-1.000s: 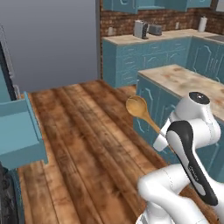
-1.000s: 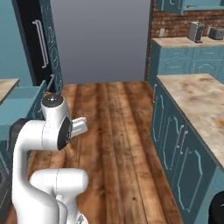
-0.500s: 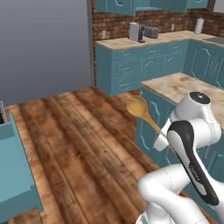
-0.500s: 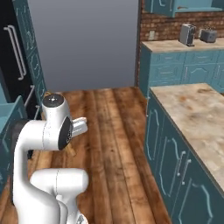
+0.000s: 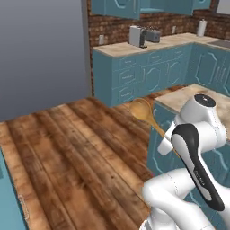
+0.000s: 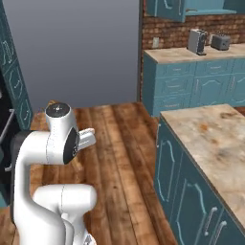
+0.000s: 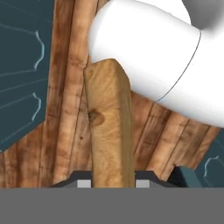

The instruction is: Organize the utensils by type. Pick up the wooden spoons from the counter and place them in the open cabinet. Then pick up the metallic utensils from the counter and place them in the open drawer.

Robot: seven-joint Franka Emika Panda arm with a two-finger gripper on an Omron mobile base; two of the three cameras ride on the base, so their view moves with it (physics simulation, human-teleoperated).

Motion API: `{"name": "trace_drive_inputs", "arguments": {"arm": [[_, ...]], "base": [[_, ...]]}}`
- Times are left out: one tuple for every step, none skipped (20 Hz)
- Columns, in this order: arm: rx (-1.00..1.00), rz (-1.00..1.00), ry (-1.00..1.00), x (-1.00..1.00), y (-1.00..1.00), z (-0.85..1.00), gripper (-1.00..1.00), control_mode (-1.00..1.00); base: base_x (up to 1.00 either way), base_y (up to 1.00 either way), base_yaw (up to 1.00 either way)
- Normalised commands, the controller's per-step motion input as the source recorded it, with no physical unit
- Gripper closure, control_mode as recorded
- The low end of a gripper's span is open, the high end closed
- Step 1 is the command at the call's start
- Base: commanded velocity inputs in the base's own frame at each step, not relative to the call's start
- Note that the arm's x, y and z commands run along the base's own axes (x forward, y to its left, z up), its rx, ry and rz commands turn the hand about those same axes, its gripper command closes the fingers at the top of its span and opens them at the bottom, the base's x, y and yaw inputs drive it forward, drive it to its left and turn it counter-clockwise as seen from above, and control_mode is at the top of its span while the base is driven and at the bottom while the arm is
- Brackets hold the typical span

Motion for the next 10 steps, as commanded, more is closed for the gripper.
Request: {"name": "trace_drive_inputs", "arguments": {"arm": [[0.0, 0.0, 0.0, 0.0, 0.0, 0.0, 1.0, 1.0], [0.0, 0.0, 0.0, 0.0, 0.0, 0.0, 1.0, 1.0], [0.0, 0.0, 0.0, 0.0, 0.0, 0.0, 1.0, 1.0], [0.0, 0.0, 0.0, 0.0, 0.0, 0.0, 1.0, 1.0], [0.0, 0.0, 0.0, 0.0, 0.0, 0.0, 1.0, 1.0], [0.0, 0.0, 0.0, 0.0, 0.0, 0.0, 1.0, 1.0], [0.0, 0.0, 0.0, 0.0, 0.0, 0.0, 1.0, 1.0], [0.0, 0.0, 0.0, 0.0, 0.0, 0.0, 1.0, 1.0], [0.0, 0.0, 0.0, 0.0, 0.0, 0.0, 1.0, 1.0], [0.0, 0.0, 0.0, 0.0, 0.0, 0.0, 1.0, 1.0]], "base": [[1.0, 0.0, -0.16], [1.0, 0.0, -0.16], [1.0, 0.0, -0.16], [1.0, 0.0, -0.16], [1.0, 0.0, -0.16], [1.0, 0.0, -0.16], [1.0, 0.0, -0.16], [1.0, 0.0, -0.17], [1.0, 0.0, -0.19], [1.0, 0.0, -0.19]]}}
